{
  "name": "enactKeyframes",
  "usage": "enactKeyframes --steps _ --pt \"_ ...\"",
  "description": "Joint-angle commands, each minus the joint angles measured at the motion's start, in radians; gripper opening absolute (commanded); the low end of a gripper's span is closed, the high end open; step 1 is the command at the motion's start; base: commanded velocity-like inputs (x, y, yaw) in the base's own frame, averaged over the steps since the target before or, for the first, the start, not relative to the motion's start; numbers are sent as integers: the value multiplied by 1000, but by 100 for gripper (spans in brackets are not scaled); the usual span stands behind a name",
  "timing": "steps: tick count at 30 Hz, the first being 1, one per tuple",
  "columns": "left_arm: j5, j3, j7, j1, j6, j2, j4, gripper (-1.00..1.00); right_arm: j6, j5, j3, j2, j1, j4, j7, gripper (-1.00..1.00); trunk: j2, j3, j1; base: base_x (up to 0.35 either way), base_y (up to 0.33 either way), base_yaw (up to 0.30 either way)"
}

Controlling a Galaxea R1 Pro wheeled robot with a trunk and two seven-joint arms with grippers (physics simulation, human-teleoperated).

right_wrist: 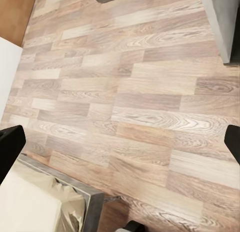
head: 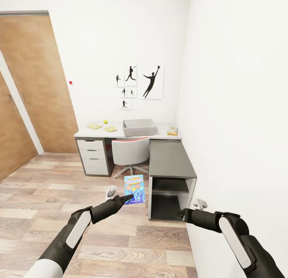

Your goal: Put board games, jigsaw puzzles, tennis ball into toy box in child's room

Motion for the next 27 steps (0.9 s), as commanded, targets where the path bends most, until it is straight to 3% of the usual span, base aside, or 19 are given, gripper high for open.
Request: enactKeyframes --steps 1,17,27 --pt "8 -1 2 -1 7 1 0 -100 3 7 1 -1 -1 0 6 100 -2 -2 1 0 0 -41" --pt "8 -1 2 -1 6 1 0 -100 3 7 0 -1 -1 -1 6 100 -2 -2 1 7 0 -11" --pt "8 -1 2 -1 5 1 1 -100 3 7 1 -1 -1 -1 6 100 -2 -2 1 240 0 -1"
